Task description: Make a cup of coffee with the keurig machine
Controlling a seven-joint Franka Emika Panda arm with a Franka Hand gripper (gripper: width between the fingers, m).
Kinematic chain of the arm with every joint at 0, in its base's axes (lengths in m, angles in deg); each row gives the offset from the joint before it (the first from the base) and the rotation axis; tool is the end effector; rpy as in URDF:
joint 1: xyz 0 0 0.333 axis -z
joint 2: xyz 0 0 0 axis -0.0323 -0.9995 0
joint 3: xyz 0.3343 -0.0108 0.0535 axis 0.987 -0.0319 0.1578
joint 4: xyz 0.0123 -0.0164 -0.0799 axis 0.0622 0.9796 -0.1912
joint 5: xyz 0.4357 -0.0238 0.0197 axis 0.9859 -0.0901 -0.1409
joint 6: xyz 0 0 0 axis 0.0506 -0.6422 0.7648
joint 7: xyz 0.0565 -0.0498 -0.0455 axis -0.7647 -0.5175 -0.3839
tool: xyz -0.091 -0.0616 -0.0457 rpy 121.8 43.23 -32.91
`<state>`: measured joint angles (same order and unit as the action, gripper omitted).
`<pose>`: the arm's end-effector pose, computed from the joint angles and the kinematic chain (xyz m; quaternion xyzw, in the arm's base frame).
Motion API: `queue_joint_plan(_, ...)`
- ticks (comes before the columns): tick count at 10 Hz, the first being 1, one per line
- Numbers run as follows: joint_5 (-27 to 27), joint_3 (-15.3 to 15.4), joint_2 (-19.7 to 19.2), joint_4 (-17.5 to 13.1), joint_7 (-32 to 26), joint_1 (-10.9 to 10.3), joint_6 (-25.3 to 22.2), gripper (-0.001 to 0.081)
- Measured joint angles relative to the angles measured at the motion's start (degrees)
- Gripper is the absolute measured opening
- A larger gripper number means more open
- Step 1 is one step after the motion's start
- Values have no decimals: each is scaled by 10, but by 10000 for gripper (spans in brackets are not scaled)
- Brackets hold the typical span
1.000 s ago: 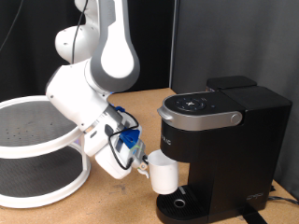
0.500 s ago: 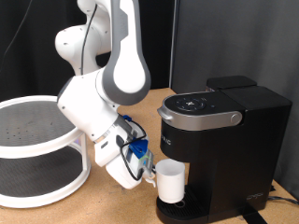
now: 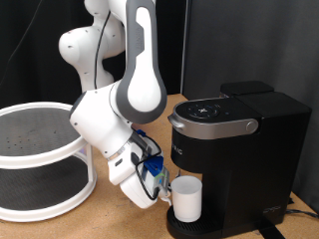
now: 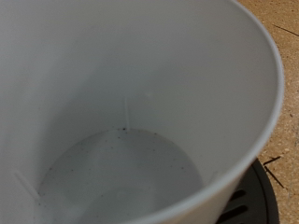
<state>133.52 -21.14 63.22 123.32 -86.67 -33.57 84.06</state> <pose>0.4793 0.0014 0.1466 -0.9126 -0.1566 -0.2269 0.3019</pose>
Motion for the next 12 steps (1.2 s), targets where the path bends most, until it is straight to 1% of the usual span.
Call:
queue_joint_plan(2,7,2,-2,-2,-4,0,-2,71)
queue_joint_plan(3,7,2,-4,-2,-4,0,-2,157)
queue_joint_plan(4,7,2,-6,-2,-4,0,-3,157)
queue_joint_plan(5,7,2,-6,-2,-5,0,-5,341)
queue_joint_plan(6,9,2,-6,-1,-5,1,-6,341)
queue_joint_plan(7,16,2,-6,0,-10,2,-7,524)
queue_joint_plan(8,23,-1,-3,3,-21,4,-7,661)
queue_joint_plan(9,24,-6,6,11,-32,5,-4,661)
queue_joint_plan(10,24,-14,21,22,-44,6,-2,778)
queue_joint_plan(11,15,-23,39,33,-48,7,-3,778)
queue_joint_plan(12,-3,-32,58,44,-48,10,-6,799)
